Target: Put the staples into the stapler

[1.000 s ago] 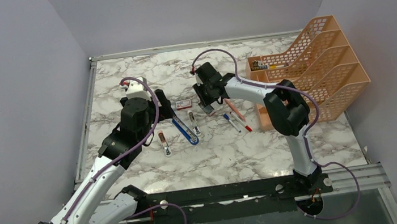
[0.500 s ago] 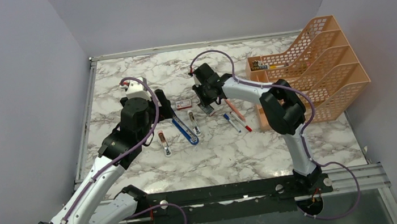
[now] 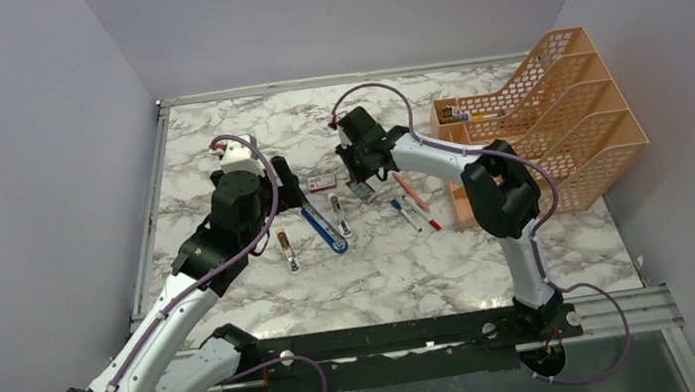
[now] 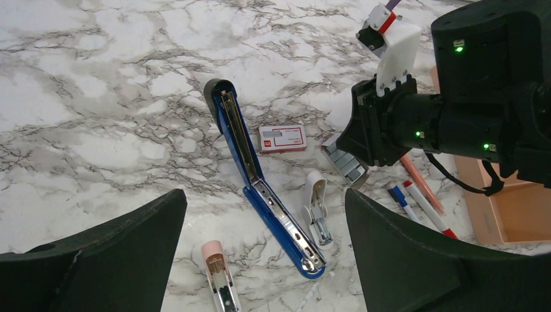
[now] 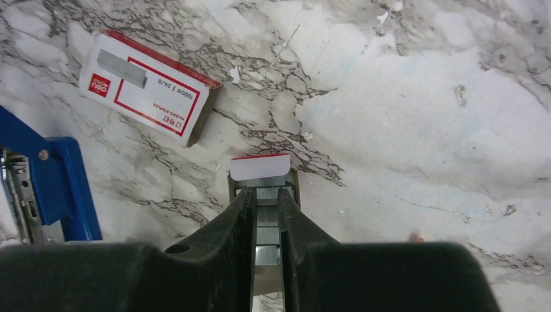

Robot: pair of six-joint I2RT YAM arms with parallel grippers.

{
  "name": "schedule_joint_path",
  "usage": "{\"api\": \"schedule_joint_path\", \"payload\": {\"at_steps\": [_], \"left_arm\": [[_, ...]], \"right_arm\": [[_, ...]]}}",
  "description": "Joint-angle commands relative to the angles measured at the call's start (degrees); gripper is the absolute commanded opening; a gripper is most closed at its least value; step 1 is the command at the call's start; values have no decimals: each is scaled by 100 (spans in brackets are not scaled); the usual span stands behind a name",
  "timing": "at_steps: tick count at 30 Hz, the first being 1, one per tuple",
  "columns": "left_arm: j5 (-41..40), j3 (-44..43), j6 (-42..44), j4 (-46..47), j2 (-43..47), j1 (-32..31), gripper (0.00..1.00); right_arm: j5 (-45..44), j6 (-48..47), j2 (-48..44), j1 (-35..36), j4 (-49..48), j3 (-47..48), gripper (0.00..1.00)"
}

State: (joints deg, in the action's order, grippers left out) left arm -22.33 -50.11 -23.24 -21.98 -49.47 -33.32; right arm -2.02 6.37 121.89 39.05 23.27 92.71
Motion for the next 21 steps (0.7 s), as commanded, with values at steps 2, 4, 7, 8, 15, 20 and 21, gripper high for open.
{"api": "schedule_joint_path", "payload": {"at_steps": [2,4,7,8,15,20,21], "left_arm": [[-79,54,-49,71,48,28,91],[-79,54,-49,71,51,27,91],[-62,62,-57,72,52,31,91],[-61,62,-57,79,46,28,91],[-66,70,-66,79,39,30,91],[-53,62,-83,80,13,30,91],[-46,62,-90,80,2,28,91]], "right_arm": [[127,70,-583,34,120,-155,21],[241,90,-753,46,173,-367,21],[432,127,-1092,131,221,-831,22],[488,127,-1209,187,245,-1042,22],[414,174,-1771,771,611,-2069,23],[115,296,-1794,1128,843,-2500,23],[84,298,-1783,1151,829,-2537,23]]}}
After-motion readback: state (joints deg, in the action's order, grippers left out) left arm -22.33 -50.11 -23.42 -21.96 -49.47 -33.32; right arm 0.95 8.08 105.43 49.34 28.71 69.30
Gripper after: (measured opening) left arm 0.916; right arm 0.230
